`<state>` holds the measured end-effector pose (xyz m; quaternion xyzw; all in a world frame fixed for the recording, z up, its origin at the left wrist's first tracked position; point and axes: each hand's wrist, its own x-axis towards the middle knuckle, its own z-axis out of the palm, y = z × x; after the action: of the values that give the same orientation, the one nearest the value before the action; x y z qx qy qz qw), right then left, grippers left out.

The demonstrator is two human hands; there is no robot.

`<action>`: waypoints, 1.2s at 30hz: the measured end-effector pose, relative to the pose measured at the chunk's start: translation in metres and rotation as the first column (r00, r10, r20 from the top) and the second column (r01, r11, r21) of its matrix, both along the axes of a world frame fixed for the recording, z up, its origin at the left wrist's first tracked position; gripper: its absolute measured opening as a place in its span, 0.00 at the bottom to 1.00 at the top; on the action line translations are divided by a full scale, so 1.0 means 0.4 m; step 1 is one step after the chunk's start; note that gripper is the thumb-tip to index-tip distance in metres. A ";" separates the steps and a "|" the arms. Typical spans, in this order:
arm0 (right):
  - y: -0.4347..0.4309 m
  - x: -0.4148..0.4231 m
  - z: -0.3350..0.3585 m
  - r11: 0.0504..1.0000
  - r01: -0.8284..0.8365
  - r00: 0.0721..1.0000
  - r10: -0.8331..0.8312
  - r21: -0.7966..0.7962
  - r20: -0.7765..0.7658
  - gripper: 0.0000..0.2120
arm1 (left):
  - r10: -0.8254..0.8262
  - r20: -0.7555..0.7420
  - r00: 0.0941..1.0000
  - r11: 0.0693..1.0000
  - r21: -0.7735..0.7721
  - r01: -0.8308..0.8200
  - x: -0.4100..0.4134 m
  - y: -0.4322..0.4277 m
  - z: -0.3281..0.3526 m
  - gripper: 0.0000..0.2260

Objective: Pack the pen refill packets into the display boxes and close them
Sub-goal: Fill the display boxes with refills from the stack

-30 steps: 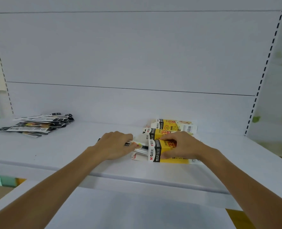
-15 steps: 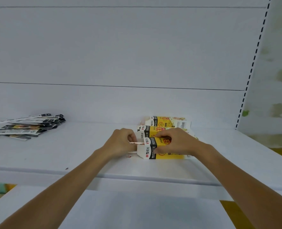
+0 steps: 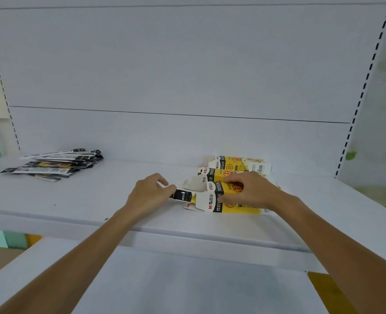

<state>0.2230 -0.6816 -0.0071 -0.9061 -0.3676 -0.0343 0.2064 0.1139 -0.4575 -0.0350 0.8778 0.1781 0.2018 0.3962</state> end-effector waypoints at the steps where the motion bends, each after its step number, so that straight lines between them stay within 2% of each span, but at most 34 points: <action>1: 0.001 0.001 0.000 1.000 0.004 1.000 -0.004 -0.004 0.003 0.30 | -0.033 0.026 0.999 0.999 -0.008 0.033 0.002 -0.002 0.000 0.10; 5: 0.001 -0.002 0.000 1.000 -0.005 1.000 0.005 -0.011 0.014 0.29 | -0.163 0.086 0.983 0.986 0.054 0.159 0.021 -0.036 0.002 0.02; 8: 0.000 -0.004 -0.001 1.000 -0.018 0.999 0.018 -0.004 0.035 0.29 | -0.308 0.014 0.951 0.948 0.087 0.306 0.040 -0.084 0.002 0.09; 10: -0.002 -0.002 -0.004 1.000 -0.025 0.998 0.025 -0.008 0.059 0.28 | -0.384 -0.017 0.923 0.923 -0.010 0.384 0.045 -0.103 0.006 0.13; 12: -0.005 0.000 -0.007 0.999 -0.032 0.996 0.033 -0.020 0.080 0.29 | -0.422 0.036 0.906 0.902 -0.086 0.424 0.046 -0.101 0.007 0.14; 14: -0.006 0.001 -0.007 0.998 -0.033 0.994 0.037 -0.044 0.100 0.30 | -0.398 0.106 0.911 0.914 -0.037 0.404 0.048 -0.087 0.005 0.11; 16: -0.004 0.001 -0.007 0.998 -0.027 0.992 0.034 -0.062 0.122 0.31 | -0.383 0.092 0.919 0.923 0.006 0.384 0.044 -0.072 0.003 0.08; 19: -0.001 0.006 -0.010 0.997 -0.031 0.989 0.040 -0.066 0.144 0.31 | -0.414 -0.033 0.910 0.907 0.069 0.416 0.043 -0.061 -0.008 0.25; 22: -0.004 0.009 -0.008 0.998 -0.041 0.993 0.045 -0.039 0.113 0.31 | -0.415 -0.006 0.910 0.906 0.095 0.414 0.041 -0.074 -0.008 0.32; 27: -0.007 -0.005 -0.001 0.995 -0.081 0.996 0.078 0.051 0.050 0.29 | -0.440 0.064 0.895 0.892 0.145 0.428 0.060 -0.121 -0.001 0.24; 29: -0.012 -0.010 0.006 0.988 -0.121 0.992 0.125 0.094 -0.036 0.30 | -0.436 0.062 0.898 0.893 0.156 0.423 0.068 -0.126 0.002 0.22; 31: -0.012 -0.016 0.016 0.986 -0.157 0.978 0.162 0.048 -0.133 0.34 | -0.428 0.048 0.902 0.898 0.135 0.419 0.071 -0.125 0.006 0.23; 34: 0.002 -0.021 0.019 0.974 -0.163 0.985 0.150 -0.158 -0.087 0.39 | -0.427 0.040 0.903 0.901 0.103 0.421 0.073 -0.121 0.008 0.26; 36: 0.008 -0.022 0.021 0.981 -0.129 0.988 0.115 -0.146 -0.102 0.37 | -0.417 0.017 0.909 0.904 0.112 0.412 0.069 -0.115 0.006 0.28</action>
<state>0.2143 -0.6782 0.0014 -0.8956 -0.4140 0.0488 0.1553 0.1414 -0.5034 -0.0327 0.9111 -0.0315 0.1398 0.3865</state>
